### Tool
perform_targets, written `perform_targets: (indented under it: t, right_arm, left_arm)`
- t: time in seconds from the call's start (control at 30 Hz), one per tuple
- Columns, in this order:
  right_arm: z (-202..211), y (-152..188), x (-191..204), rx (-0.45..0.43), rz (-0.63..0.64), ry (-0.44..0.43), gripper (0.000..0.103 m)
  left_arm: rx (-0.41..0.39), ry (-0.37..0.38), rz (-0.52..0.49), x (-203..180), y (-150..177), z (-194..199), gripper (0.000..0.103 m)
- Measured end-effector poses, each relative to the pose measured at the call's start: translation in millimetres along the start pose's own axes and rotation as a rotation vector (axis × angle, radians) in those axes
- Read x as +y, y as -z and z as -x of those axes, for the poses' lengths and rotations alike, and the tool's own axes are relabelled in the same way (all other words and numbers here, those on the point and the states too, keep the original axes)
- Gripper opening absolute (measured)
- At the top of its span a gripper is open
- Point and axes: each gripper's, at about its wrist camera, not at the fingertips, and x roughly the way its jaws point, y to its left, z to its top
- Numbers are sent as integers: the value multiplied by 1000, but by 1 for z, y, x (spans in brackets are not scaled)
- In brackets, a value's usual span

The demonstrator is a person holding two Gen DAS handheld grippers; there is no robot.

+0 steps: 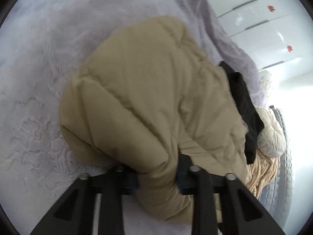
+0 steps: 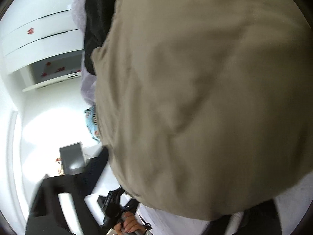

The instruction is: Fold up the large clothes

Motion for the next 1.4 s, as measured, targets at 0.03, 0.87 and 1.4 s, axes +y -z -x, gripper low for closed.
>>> perform_targets:
  t: [0.03,0.87,1.4]
  right_arm:
    - [3,1,-2,-9,-10,-14,42]
    - [155,155,-78,-1,34,82,22]
    - [161,195,-45,211,218,279,61]
  left_arm:
    - [-19,-2,-42,-7,2,8,21]
    - [253,31,-387,46,158,169,16]
    - [98,-235,-402,87,185,247,68]
